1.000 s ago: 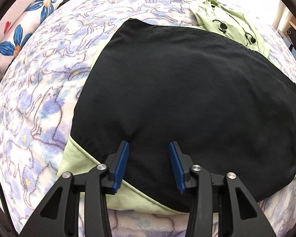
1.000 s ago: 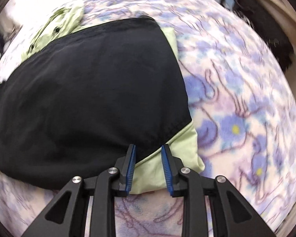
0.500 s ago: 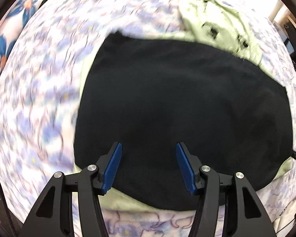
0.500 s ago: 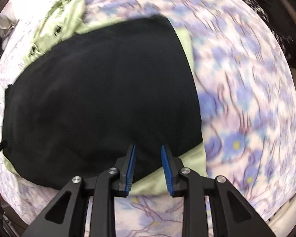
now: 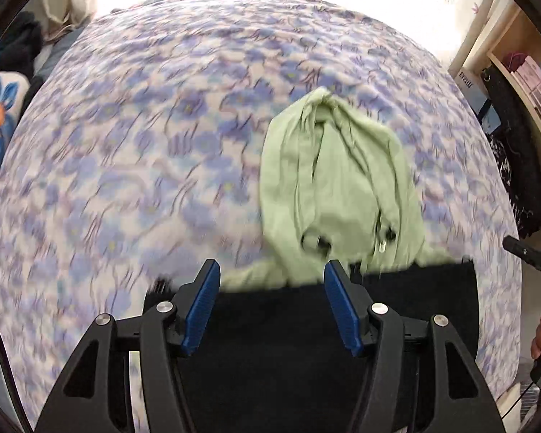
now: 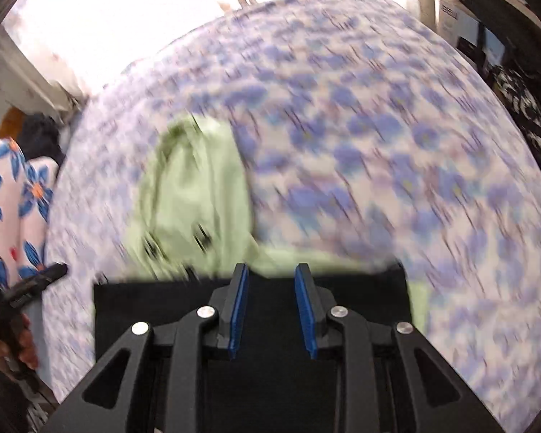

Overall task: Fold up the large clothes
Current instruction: 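Grasp the green hood with both tools and lift it, then fold the hood over the black body with both tools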

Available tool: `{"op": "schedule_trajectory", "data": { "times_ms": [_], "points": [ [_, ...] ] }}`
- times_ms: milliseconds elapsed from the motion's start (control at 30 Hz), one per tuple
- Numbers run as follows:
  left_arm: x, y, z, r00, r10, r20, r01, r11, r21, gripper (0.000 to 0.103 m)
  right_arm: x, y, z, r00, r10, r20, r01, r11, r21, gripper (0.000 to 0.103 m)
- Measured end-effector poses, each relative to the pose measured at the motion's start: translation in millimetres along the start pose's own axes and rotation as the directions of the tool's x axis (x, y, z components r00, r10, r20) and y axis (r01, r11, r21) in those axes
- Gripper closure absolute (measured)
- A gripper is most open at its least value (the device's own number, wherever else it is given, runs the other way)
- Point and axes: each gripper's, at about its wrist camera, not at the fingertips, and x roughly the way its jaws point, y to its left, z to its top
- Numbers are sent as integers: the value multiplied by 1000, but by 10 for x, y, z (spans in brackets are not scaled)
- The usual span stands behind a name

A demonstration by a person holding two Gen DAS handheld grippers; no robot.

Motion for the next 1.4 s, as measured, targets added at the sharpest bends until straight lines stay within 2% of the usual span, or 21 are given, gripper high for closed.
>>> {"op": "schedule_trajectory", "data": {
  "times_ms": [67,133,333,467,667,767,900,967,1000,1033,1067,1133,1267,1400],
  "points": [
    [161,-16,233,1000,8,13,-9,1000,6,44,152,76,238,1000,-8,14,9,1000,-25,65],
    [385,-26,400,1000,27,7,-28,1000,11,44,301,101,409,1000,12,7,-12,1000,-26,59],
    [1215,178,687,998,18,-68,-23,996,-81,44,1005,155,728,997,65,-39,-66,997,-28,59],
    [1546,271,736,995,-3,-102,-10,992,-122,44,1408,246,777,994,58,-88,-64,996,-62,59],
    [1811,277,751,991,-51,-123,33,989,-144,44,1734,379,742,995,-1,-100,-13,990,-138,59],
    [1896,259,741,990,-66,-125,47,988,-148,40,1859,382,740,992,13,-123,-29,991,-129,59],
    [1960,248,746,992,-65,-109,51,991,-127,39,1976,389,731,993,27,-116,-40,992,-118,59],
    [1957,232,748,995,-43,-89,35,995,-94,58,1991,373,718,995,45,-89,-55,993,-107,60],
    [1946,231,751,996,-40,-80,34,996,-80,75,1979,359,712,996,58,-71,-64,993,-99,69],
    [1937,238,747,994,-70,-79,64,995,-73,95,1968,346,706,996,66,-62,-72,993,-93,86],
    [1915,243,752,994,-84,-76,78,994,-78,97,1939,331,694,996,70,-49,-74,993,-92,94],
    [1859,221,789,996,-67,-57,63,995,-75,100,1851,312,666,997,71,-9,-71,992,-100,96],
    [1596,218,750,997,-72,7,72,995,-74,101,1561,258,594,994,84,75,-75,991,-109,97],
    [1186,234,627,991,-103,91,110,990,-85,102,1098,268,424,974,137,181,-108,981,-160,97]
  ]
}}
